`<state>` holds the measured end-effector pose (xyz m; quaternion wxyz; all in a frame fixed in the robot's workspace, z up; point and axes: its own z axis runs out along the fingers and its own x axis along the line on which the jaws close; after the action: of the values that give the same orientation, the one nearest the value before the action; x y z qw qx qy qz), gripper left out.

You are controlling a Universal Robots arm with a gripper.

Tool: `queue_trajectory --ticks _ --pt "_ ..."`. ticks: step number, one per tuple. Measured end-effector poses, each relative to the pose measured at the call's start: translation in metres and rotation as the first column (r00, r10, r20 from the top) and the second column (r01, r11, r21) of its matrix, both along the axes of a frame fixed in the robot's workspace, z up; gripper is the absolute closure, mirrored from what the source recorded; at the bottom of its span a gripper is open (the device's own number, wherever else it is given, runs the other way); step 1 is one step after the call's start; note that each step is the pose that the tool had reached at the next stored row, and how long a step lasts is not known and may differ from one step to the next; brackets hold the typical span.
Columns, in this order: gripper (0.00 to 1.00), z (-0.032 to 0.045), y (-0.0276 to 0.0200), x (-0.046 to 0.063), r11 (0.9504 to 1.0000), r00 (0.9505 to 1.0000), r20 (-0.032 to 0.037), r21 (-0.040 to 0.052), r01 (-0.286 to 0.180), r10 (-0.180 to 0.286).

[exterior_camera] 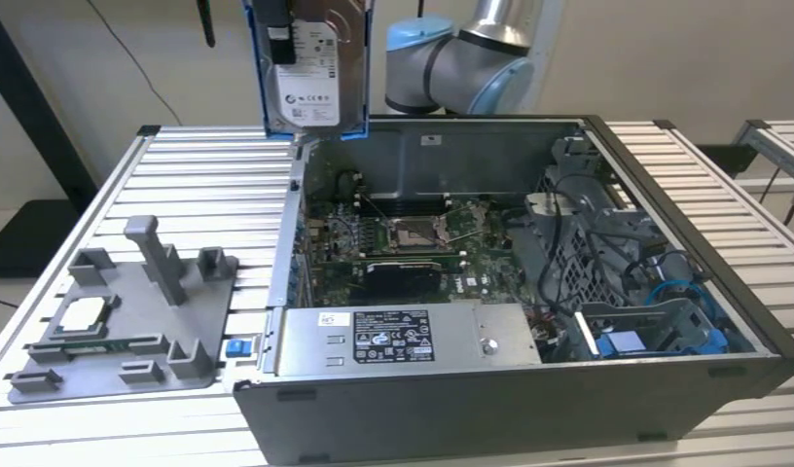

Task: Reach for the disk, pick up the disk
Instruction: 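Pick up the disk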

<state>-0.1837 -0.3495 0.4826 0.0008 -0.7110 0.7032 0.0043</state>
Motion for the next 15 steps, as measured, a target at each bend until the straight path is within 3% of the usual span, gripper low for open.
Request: queue_trajectory --ticks 8,15 --pt "1.0 0.0 0.0 0.02 1.0 1.0 0.0 0.0 0.0 0.0" --pt "1.0 0.0 0.0 0.031 1.0 1.0 0.0 0.0 0.0 0.0"
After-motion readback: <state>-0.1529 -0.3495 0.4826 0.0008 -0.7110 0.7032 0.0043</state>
